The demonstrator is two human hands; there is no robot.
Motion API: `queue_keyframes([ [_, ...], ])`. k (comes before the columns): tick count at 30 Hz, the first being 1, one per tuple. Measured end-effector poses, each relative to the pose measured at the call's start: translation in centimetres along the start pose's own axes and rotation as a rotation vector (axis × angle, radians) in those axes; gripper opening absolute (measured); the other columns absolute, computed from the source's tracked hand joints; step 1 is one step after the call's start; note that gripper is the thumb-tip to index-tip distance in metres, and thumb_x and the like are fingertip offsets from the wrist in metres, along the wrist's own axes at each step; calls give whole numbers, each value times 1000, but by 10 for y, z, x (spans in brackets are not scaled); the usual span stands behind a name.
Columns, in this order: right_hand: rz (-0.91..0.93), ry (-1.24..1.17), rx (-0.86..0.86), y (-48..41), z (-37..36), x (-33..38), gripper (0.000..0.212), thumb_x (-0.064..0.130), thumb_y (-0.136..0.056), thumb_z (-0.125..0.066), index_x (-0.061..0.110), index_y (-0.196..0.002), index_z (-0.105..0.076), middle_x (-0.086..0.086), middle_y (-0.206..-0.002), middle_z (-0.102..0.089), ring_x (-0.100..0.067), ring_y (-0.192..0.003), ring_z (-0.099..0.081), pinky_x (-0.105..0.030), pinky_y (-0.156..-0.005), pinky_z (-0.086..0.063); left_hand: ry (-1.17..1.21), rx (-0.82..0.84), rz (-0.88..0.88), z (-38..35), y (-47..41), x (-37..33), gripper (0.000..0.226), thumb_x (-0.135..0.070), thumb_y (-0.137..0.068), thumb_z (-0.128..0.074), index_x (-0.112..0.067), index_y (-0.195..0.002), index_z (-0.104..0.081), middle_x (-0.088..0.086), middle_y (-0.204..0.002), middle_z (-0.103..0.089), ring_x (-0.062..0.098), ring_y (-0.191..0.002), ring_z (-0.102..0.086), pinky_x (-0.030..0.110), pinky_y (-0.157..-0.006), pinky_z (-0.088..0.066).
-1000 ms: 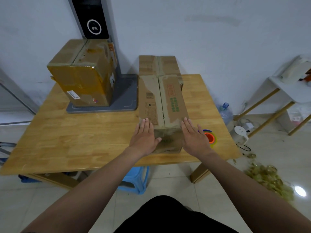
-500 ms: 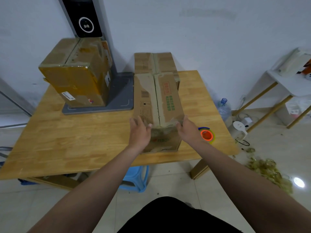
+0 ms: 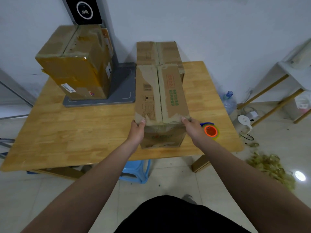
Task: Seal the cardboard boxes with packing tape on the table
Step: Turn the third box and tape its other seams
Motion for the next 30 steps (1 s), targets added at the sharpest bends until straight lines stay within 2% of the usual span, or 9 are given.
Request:
queue_keyframes([
  [5, -106, -212, 40, -5, -3, -8, 53, 42, -100, -56, 18, -146, -47, 2, -140, -55, -22, -126, -52, -37, -104, -41, 48, -2, 3, 0, -5, 7, 65, -50, -107, -41, -19, -162, -22, 4, -158, -42, 28, -143, -41, 49, -120, -33],
  [9, -202, -190, 104, -11, -4, -17, 92, 72, -79, -58, 24, -155, -36, 3, -155, -43, -22, -141, -40, -44, -120, -28, 27, 47, 21, 3, -7, 10, 73, -59, -103, -40, -23, -163, -18, 4, -161, -39, 28, -145, -39, 50, -122, -30],
  [11, -235, -123, 131, -9, -3, -17, 99, 80, -80, -52, 24, -158, -29, 1, -161, -33, -23, -147, -31, -46, -123, -21, 10, 76, 22, 5, -8, 10, 73, -59, -104, -39, -23, -163, -18, 4, -160, -40, 27, -145, -39, 48, -122, -30],
  [14, -229, 83, 168, -2, 0, -12, 106, 87, -82, -36, 22, -161, -15, -4, -167, -19, -28, -152, -19, -49, -123, -17, -45, 122, 16, 11, -7, 6, 77, -63, -102, -39, -23, -164, -15, 3, -162, -37, 27, -147, -36, 47, -122, -29],
  [16, -141, 285, 108, 2, 3, -5, 104, 81, -88, -36, 18, -162, -1, -10, -169, -3, -34, -154, -8, -53, -123, -13, -94, 131, -6, 14, -6, 5, 84, -65, -100, -43, -25, -164, -8, 3, -164, -34, 27, -148, -35, 49, -122, -30],
  [19, 318, 700, -82, 8, 13, 7, 71, 47, -105, -39, 22, -161, -4, -12, -169, 2, -41, -153, 0, -58, -121, -13, -313, 64, -122, 18, -6, -3, 93, -69, -95, -44, -27, -164, 4, 4, -170, -19, 34, -155, -18, 55, -124, -21],
  [22, 713, 908, 54, 11, 5, 27, 51, 37, -109, -28, 31, -160, -21, -4, -169, -7, -37, -154, -3, -58, -121, -17, -814, 67, -355, 19, -1, -24, 89, -69, -99, -37, -31, -162, 13, -1, -170, 21, 30, -156, 19, 59, -122, 2],
  [26, 546, 1150, 239, 15, -17, 51, 51, 57, -106, -20, 45, -154, -30, 10, -169, -8, -37, -154, 5, -65, -119, -10, -1142, 229, -418, 6, -7, -47, 108, -77, -88, -52, -28, -163, 10, -1, -165, 33, 33, -149, 35, 62, -119, 12],
  [30, 448, 1274, 257, 14, -26, 59, 70, 74, -92, -40, 46, -155, -26, 13, -168, -1, -37, -153, 12, -71, -115, -9, -1177, 152, -408, 5, -17, -53, 119, -68, -78, -74, -25, -165, -5, -2, -170, 19, 36, -155, 17, 54, -126, -14],
])
Point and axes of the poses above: each hand's wrist, its own y-axis away from the middle knuckle, its own z-axis out of the back of the hand, x = y × z, the point moved 1 cm from there along -y, towards the middle knuckle
